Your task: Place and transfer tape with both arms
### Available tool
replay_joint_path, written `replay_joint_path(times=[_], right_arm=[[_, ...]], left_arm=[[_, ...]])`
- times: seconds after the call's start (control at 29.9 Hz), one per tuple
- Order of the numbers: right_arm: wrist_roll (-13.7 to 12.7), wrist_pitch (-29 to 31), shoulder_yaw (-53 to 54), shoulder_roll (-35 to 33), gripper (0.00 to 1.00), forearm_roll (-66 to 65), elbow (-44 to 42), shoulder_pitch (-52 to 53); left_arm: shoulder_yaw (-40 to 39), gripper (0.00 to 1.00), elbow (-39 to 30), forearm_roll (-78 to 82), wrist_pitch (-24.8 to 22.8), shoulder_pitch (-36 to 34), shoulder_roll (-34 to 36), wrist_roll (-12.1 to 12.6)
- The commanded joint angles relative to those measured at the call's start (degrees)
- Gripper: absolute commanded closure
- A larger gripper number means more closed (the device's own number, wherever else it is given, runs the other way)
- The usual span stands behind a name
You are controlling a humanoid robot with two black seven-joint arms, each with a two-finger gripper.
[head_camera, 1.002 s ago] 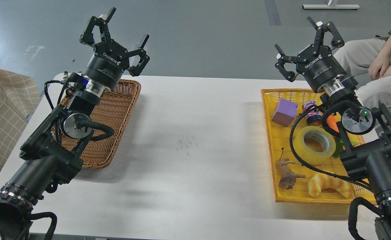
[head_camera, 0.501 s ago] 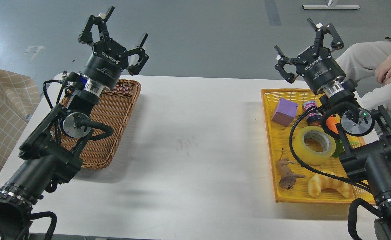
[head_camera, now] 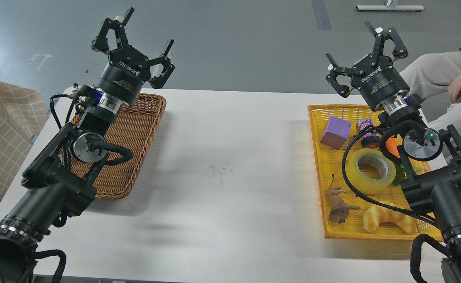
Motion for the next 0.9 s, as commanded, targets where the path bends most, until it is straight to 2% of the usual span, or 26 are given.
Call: replay_joint_path(times=[0.0, 0.87], right_arm=[[0.0, 0.0, 0.0, 0.0, 0.00, 0.0, 0.0, 0.1], [-0.1, 0.0, -0.5, 1.1, 0.00, 0.0, -0.5, -0.1]], left_arm=[[-0.2, 0.02, 0.0, 0.0, 0.0, -0.1, 0.2, -0.1], [0.1, 0.02, 0.3, 0.0, 0.0, -0.5, 0.3, 0.3]])
